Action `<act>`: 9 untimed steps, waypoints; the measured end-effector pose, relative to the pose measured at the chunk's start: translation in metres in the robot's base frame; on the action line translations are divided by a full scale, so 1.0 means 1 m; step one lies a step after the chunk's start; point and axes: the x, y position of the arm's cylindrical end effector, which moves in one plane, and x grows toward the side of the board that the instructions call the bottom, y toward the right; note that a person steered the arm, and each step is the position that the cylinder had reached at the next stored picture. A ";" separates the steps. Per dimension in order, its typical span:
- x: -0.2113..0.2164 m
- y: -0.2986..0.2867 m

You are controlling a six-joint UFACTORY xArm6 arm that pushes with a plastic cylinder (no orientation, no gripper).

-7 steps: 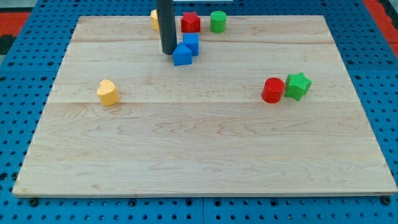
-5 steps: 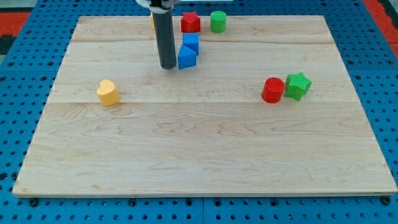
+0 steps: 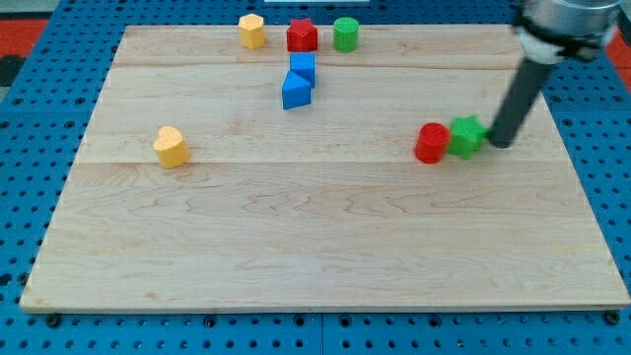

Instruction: Move green star along with red circle below blue triangle

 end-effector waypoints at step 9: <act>0.013 -0.209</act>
